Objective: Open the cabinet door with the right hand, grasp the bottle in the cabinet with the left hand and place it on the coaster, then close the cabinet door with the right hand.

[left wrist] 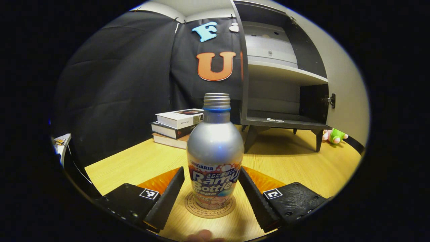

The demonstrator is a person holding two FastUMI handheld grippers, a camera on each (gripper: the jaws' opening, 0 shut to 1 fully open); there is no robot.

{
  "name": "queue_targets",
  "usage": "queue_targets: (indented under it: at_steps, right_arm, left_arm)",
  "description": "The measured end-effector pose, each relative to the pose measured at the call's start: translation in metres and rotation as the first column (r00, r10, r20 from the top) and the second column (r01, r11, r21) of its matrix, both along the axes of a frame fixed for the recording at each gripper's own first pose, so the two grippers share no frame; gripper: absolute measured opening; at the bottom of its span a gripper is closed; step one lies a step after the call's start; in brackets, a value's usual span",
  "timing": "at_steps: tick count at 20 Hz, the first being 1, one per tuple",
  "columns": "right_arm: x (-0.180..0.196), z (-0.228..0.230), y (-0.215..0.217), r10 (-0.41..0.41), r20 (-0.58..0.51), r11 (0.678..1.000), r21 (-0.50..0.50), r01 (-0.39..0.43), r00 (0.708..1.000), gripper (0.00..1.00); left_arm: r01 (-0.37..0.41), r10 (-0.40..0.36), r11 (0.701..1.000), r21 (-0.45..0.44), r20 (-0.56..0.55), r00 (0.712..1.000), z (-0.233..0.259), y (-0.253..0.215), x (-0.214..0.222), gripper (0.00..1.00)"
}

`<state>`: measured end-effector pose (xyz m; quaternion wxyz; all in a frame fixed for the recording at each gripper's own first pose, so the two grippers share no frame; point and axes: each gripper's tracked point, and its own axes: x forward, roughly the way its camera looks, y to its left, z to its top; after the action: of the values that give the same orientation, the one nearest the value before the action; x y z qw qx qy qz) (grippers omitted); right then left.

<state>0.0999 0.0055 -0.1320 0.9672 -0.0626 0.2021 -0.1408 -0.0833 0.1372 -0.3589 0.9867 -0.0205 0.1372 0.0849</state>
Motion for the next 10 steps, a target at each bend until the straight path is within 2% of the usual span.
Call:
queue_targets:
  at_steps: [4, 7, 8, 10]
  right_arm:
    - [0.001, 0.0, 0.001, 0.014, 0.006, 1.0, 0.016, -0.014, 1.0, 0.98]
    - [0.004, 0.001, 0.002, 0.02, 0.035, 0.999, 0.036, -0.021, 0.999, 0.98]
    - [0.003, 0.003, 0.002, 0.017, 0.044, 0.999, 0.047, -0.019, 0.999, 0.98]
    - [0.003, 0.009, 0.002, 0.006, 0.067, 0.997, 0.078, -0.012, 0.998, 0.99]
  left_arm:
    - [0.038, -0.039, 0.999, 0.03, 0.037, 0.999, 0.034, -0.004, -0.012, 0.97]
    - [0.046, -0.053, 0.995, 0.086, 0.074, 0.996, 0.085, -0.006, -0.031, 0.97]
    - [0.06, -0.069, 0.994, 0.095, 0.097, 0.993, 0.106, -0.009, -0.036, 0.97]
    - [0.131, -0.153, 0.981, 0.143, 0.151, 0.977, 0.151, -0.024, -0.041, 0.97]
